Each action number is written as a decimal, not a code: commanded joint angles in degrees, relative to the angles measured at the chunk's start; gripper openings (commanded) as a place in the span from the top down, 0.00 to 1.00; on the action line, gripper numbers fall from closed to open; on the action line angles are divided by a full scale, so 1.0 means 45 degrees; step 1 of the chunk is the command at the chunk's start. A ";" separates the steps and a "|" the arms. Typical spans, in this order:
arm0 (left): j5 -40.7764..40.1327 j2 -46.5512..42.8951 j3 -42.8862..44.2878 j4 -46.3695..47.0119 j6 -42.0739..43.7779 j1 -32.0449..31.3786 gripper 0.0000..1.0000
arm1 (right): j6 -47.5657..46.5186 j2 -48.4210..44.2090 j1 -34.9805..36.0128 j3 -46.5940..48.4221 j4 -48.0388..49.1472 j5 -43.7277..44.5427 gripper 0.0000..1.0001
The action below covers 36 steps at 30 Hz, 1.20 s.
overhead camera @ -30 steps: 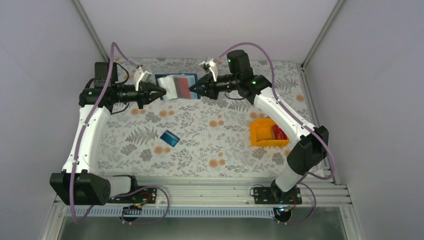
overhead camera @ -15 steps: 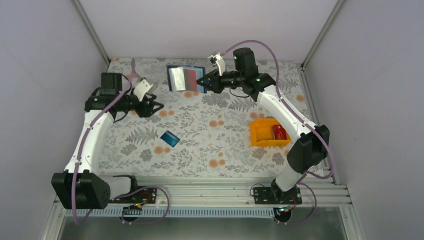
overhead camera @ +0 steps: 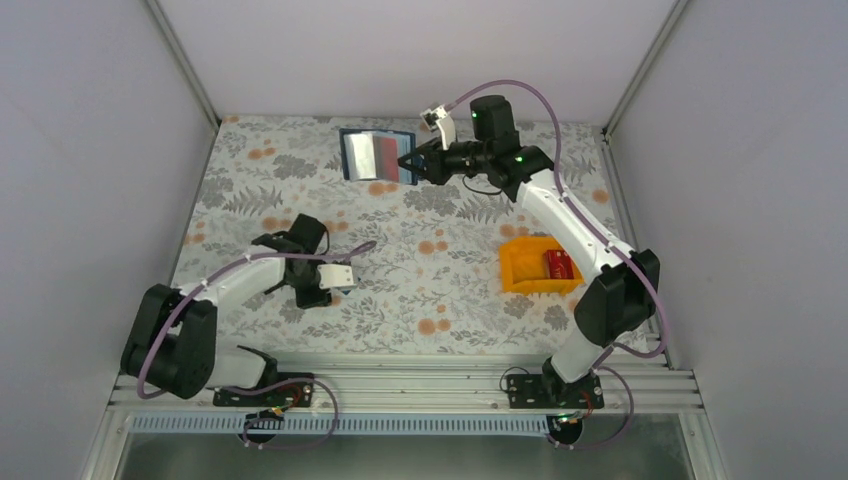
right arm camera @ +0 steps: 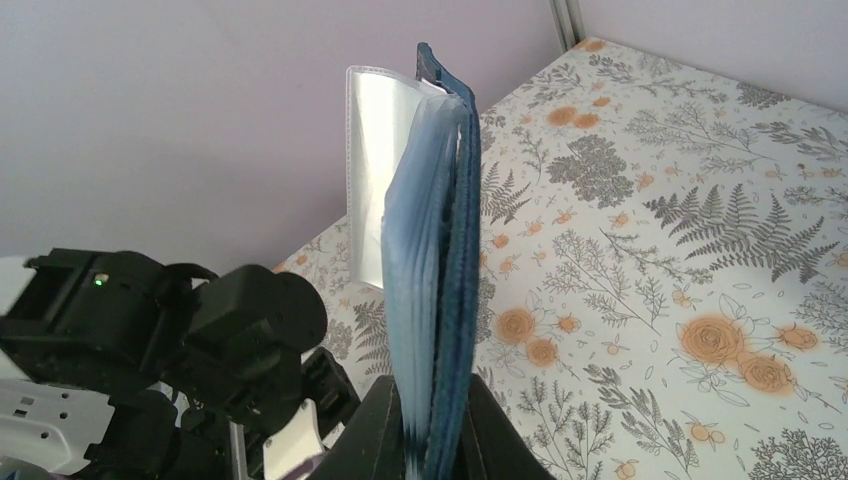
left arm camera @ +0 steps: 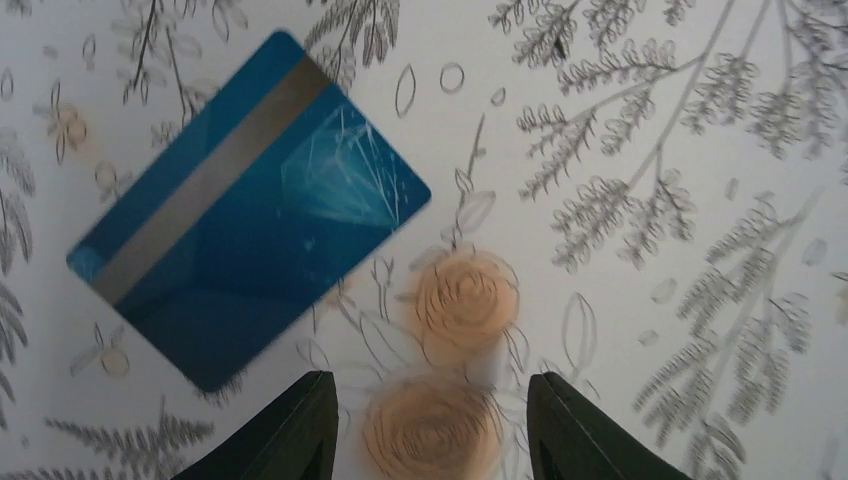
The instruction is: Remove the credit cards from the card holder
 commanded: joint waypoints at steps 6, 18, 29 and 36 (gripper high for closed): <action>-0.1893 0.1833 -0.0338 0.4148 0.0279 -0.1020 0.71 | -0.0140 -0.0355 -0.0116 -0.0089 0.0027 0.0097 0.96; -0.0967 0.3392 0.0247 0.4777 -0.0587 -0.1119 0.72 | -0.0079 -0.0334 -0.0423 -0.0227 0.0167 -0.0010 0.96; -0.1133 0.3834 0.0579 0.5279 -0.1192 -0.1119 0.71 | 0.0116 -0.0620 -0.0769 -0.0497 0.0183 0.0016 0.96; 0.0426 0.2683 0.1842 0.3644 -0.0919 -0.1138 0.67 | 0.0451 -0.0808 -0.1035 -0.0553 0.0371 0.0309 0.96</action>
